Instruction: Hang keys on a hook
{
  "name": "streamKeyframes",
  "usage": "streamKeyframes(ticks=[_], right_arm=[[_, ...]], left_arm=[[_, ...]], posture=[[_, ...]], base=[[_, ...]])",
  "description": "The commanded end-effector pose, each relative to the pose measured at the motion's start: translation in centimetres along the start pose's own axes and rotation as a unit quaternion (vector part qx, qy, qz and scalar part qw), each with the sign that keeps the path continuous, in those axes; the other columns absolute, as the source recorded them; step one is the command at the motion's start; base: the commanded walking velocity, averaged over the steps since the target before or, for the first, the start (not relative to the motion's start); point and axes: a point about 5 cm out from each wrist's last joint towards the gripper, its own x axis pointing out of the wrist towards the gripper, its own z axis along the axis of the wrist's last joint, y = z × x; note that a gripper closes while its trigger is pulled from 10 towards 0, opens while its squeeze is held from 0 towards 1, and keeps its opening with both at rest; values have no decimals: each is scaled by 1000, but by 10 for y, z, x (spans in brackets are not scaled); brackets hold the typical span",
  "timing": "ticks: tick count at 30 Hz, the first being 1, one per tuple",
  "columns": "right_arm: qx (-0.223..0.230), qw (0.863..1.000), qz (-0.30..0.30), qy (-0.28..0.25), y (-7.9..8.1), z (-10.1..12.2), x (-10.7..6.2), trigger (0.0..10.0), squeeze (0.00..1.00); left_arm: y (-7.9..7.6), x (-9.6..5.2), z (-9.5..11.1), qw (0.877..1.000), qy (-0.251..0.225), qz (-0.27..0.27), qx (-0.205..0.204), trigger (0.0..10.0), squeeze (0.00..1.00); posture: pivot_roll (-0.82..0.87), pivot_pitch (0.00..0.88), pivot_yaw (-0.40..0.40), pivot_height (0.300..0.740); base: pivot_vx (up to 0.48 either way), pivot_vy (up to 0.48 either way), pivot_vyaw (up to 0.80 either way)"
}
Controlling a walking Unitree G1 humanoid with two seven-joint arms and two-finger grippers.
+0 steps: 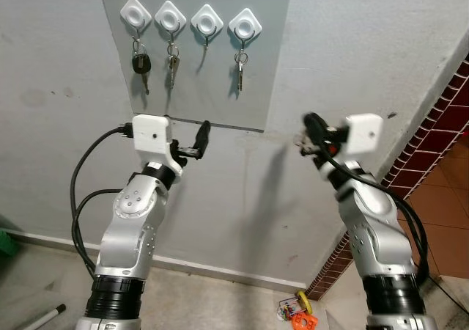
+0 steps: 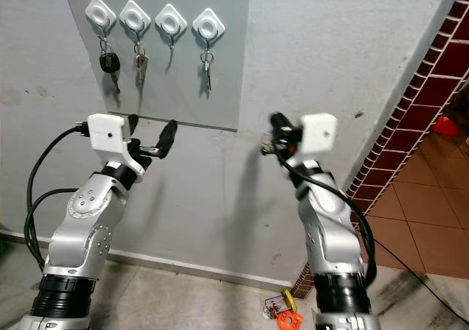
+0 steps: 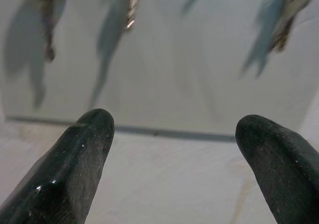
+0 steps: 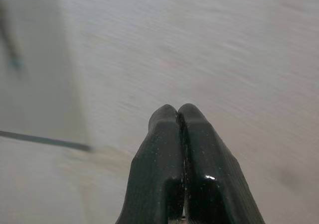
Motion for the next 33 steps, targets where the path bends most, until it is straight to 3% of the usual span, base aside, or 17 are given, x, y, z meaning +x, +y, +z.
streamKeyframes(ticks=[1, 7, 12, 14, 15, 18, 23, 33], right_arm=[[-9, 999, -30, -19, -6, 3, -8, 10000, 0], [-21, 998, -53, -14, -9, -12, -29, 10000, 0], [5, 996, -88, 17, -13, -38, -50, 10000, 0], [17, 993, -106, 42, -15, -53, -58, 10000, 0], [16, 992, -111, 57, -14, -63, -66, 10000, 0], [13, 991, -117, 65, -13, -70, -73, 10000, 0], [5, 991, -117, 63, -10, -71, -80, 10000, 0], [1, 991, -128, 48, -12, -66, -80, 10000, 0]], left_arm=[[8, -1, -4, 1000, 6, 11, 5, 10000, 0], [16, -10, -23, 999, 23, 25, 16, 10000, 0], [22, -26, -52, 997, 38, 49, -44, 10000, 0], [24, -33, -67, 995, 55, 59, -55, 10000, 0], [23, -40, -77, 995, 67, 59, -39, 10000, 0], [20, -46, -83, 996, 71, 57, -27, 10000, 0], [16, -54, -85, 995, 68, 53, -52, 10000, 0], [24, -48, -76, 995, 56, 52, -59, 10000, 0]], posture=[[-66, 0, 7, 740], [-93, 0, 29, 740], [-105, 0, 44, 740], [-108, 0, 48, 740], [-106, 0, 46, 740], [-105, 0, 46, 740], [-102, 0, 43, 740], [-108, 0, 47, 740]], base=[[0, 0, 0], [0, 0, 0], [0, 0, 0], [0, 0, 0], [0, 0, 0], [0, 0, 0], [0, 0, 0], [0, 0, 0]])
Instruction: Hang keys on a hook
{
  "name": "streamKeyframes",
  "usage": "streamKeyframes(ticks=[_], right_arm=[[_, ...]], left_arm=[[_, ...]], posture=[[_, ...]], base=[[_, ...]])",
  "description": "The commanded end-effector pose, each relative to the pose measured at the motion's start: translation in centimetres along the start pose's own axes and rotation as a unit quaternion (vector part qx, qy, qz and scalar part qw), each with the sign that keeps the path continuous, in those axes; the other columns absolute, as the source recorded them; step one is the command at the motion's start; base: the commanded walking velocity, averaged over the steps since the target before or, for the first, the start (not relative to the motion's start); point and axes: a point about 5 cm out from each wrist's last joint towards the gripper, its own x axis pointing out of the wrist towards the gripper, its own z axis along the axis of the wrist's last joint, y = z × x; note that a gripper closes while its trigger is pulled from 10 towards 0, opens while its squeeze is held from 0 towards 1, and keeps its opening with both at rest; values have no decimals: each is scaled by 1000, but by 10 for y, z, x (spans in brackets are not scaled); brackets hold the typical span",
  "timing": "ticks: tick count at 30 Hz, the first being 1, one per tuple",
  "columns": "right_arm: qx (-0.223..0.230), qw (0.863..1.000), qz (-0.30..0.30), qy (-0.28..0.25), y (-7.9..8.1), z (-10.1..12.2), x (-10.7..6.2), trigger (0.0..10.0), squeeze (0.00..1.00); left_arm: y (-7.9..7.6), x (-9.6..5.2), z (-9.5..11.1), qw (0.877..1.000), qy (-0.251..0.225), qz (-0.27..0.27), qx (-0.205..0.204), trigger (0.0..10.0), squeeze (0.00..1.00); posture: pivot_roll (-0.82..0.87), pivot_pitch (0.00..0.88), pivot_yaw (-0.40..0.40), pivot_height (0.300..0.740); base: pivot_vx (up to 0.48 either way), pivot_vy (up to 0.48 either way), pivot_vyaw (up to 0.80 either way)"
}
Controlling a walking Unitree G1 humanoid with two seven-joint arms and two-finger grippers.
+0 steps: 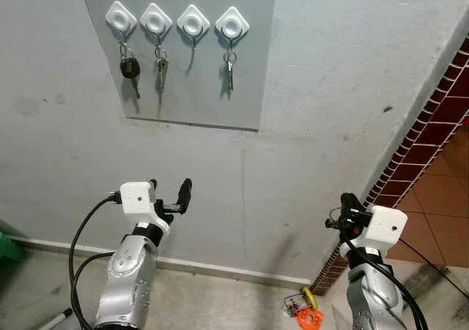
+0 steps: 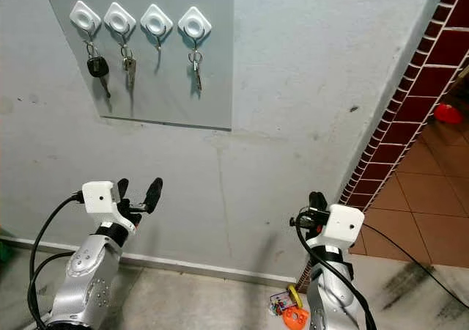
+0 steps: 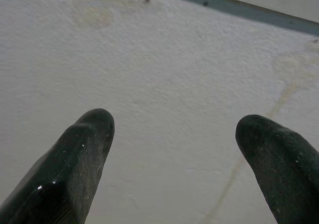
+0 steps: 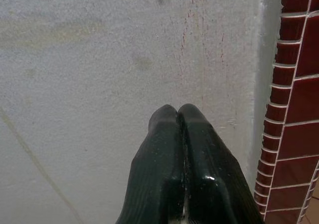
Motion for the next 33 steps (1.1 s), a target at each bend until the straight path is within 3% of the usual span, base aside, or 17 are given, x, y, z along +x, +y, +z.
streamKeyframes(ticks=[1, 11, 27, 33], right_arm=[[0, 1000, -1, -16, 1, 6, 0, 10000, 0], [1, 1000, -5, -14, 3, 4, -3, 10000, 0], [4, 1000, 1, -10, 7, 2, -4, 10000, 0], [4, 1000, 4, -9, 7, 1, -3, 10000, 0]], left_arm=[[3, 4, 8, 1000, -7, -3, 4, 10000, 0], [3, 6, 8, 1000, 6, -10, 26, 10000, 0], [3, 6, 9, 999, 12, -11, 28, 10000, 0], [1, 9, 9, 999, 18, -9, 37, 10000, 0]], posture=[[-108, 0, 47, 740], [-109, 0, 51, 740], [-101, 0, 46, 740], [-104, 0, 48, 740]], base=[[0, 0, 0], [0, 391, 0], [0, 425, 0], [0, 0, 0]])
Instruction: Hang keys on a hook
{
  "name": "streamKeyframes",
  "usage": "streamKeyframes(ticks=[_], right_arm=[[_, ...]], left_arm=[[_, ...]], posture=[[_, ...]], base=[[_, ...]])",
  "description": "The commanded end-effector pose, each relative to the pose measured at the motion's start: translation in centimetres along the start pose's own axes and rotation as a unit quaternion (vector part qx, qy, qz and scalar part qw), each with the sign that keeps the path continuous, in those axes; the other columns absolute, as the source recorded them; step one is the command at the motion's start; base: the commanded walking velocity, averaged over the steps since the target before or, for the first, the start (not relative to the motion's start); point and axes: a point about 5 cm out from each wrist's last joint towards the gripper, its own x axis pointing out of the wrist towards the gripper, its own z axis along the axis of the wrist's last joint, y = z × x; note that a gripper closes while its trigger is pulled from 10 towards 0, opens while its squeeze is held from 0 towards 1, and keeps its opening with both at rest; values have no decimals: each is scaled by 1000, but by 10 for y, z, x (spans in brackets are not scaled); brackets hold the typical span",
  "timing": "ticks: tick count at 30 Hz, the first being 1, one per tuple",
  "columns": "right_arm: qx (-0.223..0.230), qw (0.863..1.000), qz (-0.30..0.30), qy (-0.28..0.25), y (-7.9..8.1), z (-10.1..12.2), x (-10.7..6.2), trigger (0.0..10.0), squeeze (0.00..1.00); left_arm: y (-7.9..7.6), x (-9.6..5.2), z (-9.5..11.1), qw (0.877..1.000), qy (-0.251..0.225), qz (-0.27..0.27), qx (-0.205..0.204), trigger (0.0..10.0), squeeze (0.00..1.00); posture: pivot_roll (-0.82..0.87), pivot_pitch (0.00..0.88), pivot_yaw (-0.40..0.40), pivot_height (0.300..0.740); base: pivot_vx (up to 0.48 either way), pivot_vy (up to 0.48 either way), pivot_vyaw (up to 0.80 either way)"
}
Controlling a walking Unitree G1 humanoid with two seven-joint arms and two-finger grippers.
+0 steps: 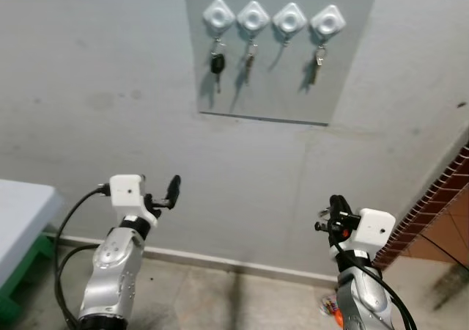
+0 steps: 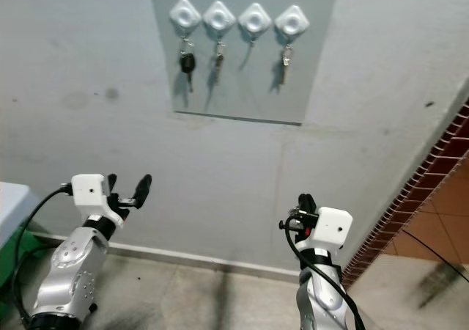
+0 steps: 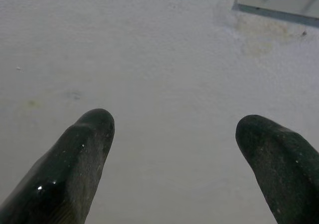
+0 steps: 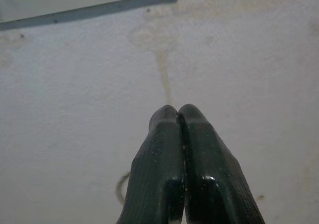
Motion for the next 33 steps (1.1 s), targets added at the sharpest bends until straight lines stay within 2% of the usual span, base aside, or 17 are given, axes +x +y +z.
streamKeyframes(ticks=[1, 19, 21, 23, 24, 26, 30, 33], right_arm=[[-2, 1000, -5, -7, -3, 3, 0, 10000, 0], [-2, 1000, 5, -7, 1, 3, 1, 10000, 0], [-4, 1000, 13, -11, 2, 7, 4, 10000, 0], [-11, 999, 31, -23, 5, 15, 12, 10000, 0], [-11, 999, 31, -23, 5, 15, 12, 10000, 0], [-15, 998, 48, -32, 7, 22, 18, 10000, 0], [-23, 996, 76, -45, 12, 32, 29, 10000, 0], [-30, 991, 117, -64, 20, 47, 44, 10000, 0]], left_arm=[[-8, 3, 1, 1000, 2, -11, 5, 10000, 0], [-13, 4, 4, 999, 0, -27, 19, 10000, 0], [-18, 5, 6, 998, 0, -42, 44, 10000, 0], [-30, 7, 14, 993, -15, -81, 82, 10000, 0], [-30, 7, 14, 993, -15, -81, 82, 10000, 0], [-40, 10, 20, 989, -26, -108, 102, 10000, 0], [-50, 15, 27, 985, -28, -139, 100, 10000, 0], [-57, 20, 38, 979, -37, -167, 114, 10000, 0]], posture=[[-104, 0, 48, 740], [-100, 0, 44, 740], [-98, 0, 43, 740], [-94, 0, 42, 740], [-94, 0, 42, 740], [-87, 0, 41, 740], [-87, 0, 43, 740], [-85, 0, 45, 740]], base=[[0, 0, 0], [0, 0, 0], [0, 0, 0], [0, 0, 0], [0, 0, 0], [0, 0, 0], [0, 0, 0], [0, 0, 0]])
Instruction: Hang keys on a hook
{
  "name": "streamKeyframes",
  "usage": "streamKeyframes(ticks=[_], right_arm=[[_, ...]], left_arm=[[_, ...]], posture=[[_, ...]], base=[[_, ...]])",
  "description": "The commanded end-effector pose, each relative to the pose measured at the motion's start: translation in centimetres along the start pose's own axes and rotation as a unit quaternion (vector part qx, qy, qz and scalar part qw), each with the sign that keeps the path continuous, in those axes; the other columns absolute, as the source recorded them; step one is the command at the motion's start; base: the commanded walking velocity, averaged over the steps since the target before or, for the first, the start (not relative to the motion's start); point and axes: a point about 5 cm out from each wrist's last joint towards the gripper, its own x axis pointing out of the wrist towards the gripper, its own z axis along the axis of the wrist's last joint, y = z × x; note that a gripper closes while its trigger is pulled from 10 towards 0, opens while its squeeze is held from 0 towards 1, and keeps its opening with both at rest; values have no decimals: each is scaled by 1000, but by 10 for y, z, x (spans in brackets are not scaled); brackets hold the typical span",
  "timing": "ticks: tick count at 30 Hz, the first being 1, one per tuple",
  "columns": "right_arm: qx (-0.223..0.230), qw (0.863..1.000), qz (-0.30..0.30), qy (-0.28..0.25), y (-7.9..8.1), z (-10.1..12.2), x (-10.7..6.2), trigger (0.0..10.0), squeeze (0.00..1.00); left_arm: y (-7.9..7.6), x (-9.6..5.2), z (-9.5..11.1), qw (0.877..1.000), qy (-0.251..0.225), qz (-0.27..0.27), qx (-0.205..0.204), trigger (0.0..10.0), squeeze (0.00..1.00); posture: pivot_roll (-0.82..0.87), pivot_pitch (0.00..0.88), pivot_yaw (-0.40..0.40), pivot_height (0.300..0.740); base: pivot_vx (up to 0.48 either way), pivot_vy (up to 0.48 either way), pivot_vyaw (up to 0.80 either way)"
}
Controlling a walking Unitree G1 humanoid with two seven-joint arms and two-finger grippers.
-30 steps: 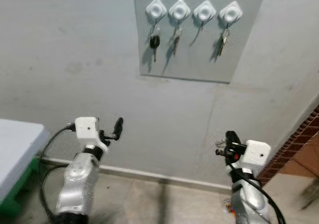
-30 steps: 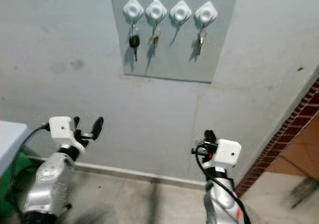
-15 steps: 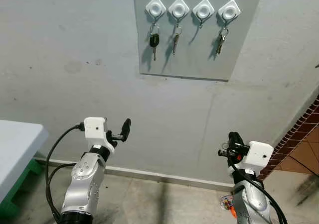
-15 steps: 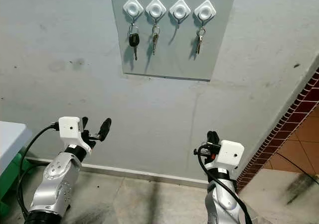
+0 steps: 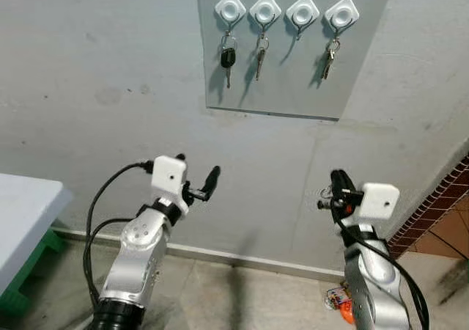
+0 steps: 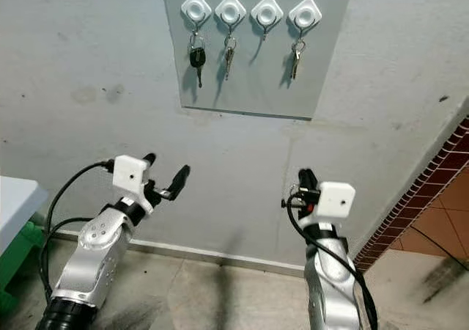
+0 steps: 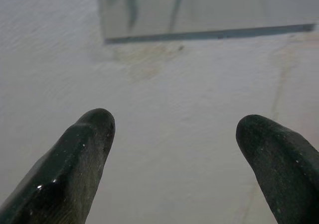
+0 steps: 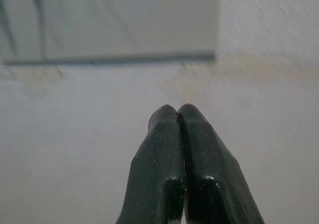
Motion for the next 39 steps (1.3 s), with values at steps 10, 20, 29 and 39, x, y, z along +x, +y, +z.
streamKeyframes(ticks=[10, 20, 29, 39], right_arm=[[12, 995, 66, -72, 16, 47, 59, 10000, 0], [14, 988, 108, -111, 28, 79, 100, 10000, 0], [25, 981, 134, -136, 38, 99, 117, 10000, 0], [83, 964, 185, -175, 50, 122, 123, 10000, 0]], left_arm=[[-5, 26, 47, 995, -54, -75, 34, 10000, 0], [-4, 59, 86, 990, -102, -82, 56, 10000, 0], [-14, 74, 104, 985, -131, -93, 55, 10000, 0], [-29, 75, 117, 979, -158, -117, 61, 10000, 0]], posture=[[-60, 0, 31, 740], [-49, 0, 22, 740], [-58, 0, 17, 740], [-48, 0, 8, 740]], base=[[0, 0, 0], [0, 0, 0], [0, 0, 0], [0, 0, 0]])
